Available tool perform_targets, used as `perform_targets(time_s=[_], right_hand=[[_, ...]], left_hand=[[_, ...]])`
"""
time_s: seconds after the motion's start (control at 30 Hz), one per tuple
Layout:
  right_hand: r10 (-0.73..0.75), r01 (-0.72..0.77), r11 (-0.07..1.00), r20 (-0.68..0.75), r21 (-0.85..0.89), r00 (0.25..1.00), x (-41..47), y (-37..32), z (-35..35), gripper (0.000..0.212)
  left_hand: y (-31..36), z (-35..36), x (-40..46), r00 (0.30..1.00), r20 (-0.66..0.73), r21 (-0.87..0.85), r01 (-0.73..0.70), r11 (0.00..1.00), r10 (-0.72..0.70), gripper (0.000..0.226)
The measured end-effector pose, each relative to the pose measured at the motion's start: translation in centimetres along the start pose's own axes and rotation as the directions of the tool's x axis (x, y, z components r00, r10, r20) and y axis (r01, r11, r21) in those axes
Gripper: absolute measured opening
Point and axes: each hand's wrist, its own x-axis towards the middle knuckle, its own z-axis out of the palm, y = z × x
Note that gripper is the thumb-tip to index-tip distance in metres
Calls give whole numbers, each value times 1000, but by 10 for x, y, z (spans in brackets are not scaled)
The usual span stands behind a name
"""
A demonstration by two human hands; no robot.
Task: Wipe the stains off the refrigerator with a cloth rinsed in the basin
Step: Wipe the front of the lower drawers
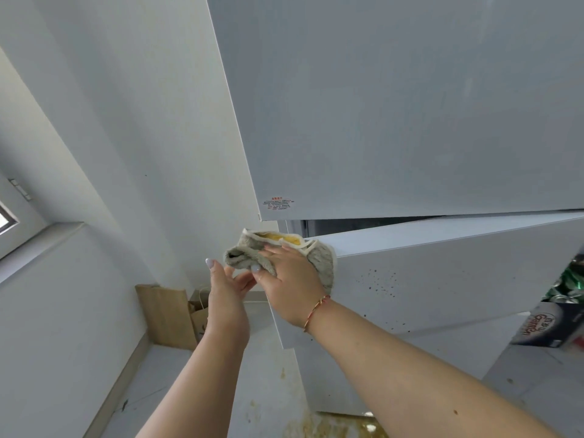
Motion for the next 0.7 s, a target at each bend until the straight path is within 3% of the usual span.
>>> perform_targets(time_s=[0.1, 0.2, 0.3, 0.43, 0.57, 0.7], right_hand=[[99, -97, 953, 7, 287, 995, 2, 3, -7, 37], [291, -269, 802, 45, 534, 956, -1, 10, -24, 58], [440, -349, 628, 52, 695, 896, 1, 20, -38, 57], [515, -354, 578, 7, 735, 857, 4, 26, -46, 78], [591, -410, 580, -17, 704, 806, 14, 35, -52, 56], [689, -440, 563, -104, 700, 717, 6, 59, -54, 49]], left_hand=[[3, -1, 10, 999, 38, -15, 39, 999, -39, 75], [9, 6, 9, 995, 83, -28, 54, 998, -51, 70], [8, 8, 10, 999, -44, 49, -20, 999, 22, 66], [8, 9, 14, 987, -147, 185, -34, 982, 62, 57], [10, 17, 11, 987, -142, 211, -39, 977, 70, 53], [10, 17, 16, 994, -100, 220, -23, 975, 46, 51]])
